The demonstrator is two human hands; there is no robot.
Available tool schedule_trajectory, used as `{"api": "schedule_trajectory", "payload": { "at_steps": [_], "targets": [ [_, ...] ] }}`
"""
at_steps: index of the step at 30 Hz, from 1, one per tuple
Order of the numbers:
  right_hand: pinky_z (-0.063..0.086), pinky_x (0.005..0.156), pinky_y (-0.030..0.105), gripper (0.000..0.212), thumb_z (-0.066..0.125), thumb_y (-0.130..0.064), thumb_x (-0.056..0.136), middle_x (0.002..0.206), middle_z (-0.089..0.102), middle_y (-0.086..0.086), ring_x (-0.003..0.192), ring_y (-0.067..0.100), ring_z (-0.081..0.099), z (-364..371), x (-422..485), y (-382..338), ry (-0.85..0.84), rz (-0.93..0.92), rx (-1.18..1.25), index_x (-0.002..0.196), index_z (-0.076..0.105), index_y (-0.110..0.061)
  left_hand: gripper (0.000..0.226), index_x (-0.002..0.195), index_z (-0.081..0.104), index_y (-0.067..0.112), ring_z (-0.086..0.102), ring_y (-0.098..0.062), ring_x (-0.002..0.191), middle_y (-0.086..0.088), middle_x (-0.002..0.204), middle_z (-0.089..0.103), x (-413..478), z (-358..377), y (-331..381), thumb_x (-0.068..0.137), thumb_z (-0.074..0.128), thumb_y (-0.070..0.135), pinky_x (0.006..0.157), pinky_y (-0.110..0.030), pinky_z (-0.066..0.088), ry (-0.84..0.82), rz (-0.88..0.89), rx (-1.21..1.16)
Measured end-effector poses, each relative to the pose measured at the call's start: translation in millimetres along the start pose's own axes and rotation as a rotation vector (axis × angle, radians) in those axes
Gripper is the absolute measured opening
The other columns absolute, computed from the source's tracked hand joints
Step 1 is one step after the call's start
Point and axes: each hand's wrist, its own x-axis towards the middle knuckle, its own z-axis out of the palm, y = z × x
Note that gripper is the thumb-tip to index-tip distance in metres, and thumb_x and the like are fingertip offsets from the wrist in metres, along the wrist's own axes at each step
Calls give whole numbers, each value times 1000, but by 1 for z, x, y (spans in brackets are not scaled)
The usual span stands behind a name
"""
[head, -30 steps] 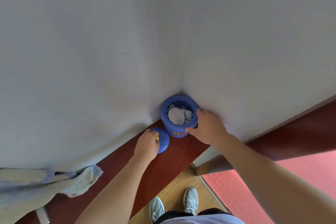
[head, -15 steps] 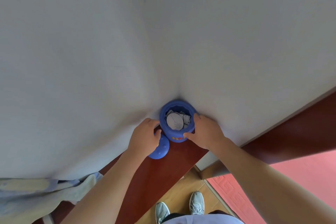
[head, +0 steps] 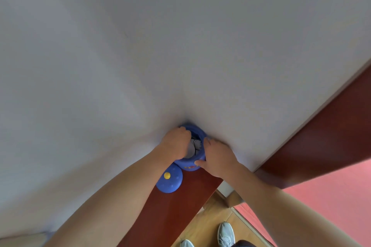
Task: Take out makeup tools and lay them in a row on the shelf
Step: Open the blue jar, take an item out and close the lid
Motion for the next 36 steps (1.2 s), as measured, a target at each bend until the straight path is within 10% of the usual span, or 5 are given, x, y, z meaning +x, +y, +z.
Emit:
{"api": "schedule_trajectory", "payload": {
  "at_steps": [17, 25, 36],
  "targets": [
    [42, 86, 28, 79, 59, -61, 85, 127, 55, 7, 110, 21, 55, 2, 2, 1, -8, 13, 34, 141, 38, -9, 28, 113, 57, 10, 63, -27, 97, -9, 107, 66, 11, 18, -4, 86, 61, 16, 69, -32, 41, -51, 26, -62],
    [44, 85, 29, 75, 61, -60, 83, 123, 56, 6, 108, 21, 56, 3, 1, 0, 4, 25, 45, 136, 41, -10, 35, 121, 55, 9, 54, -29, 113, -11, 118, 62, 20, 27, 6, 92, 57, 28, 90, -35, 42, -96, 3, 82],
    [44, 82, 29, 70, 62, -59, 83, 120, 57, 5, 105, 21, 57, 2, 1, 1, 18, 19, 50, 132, 43, -12, 20, 106, 61, 9, 62, -26, 95, -8, 105, 66, 18, 25, -2, 88, 59, 19, 68, -31, 37, -38, -18, -166]
  ]
}}
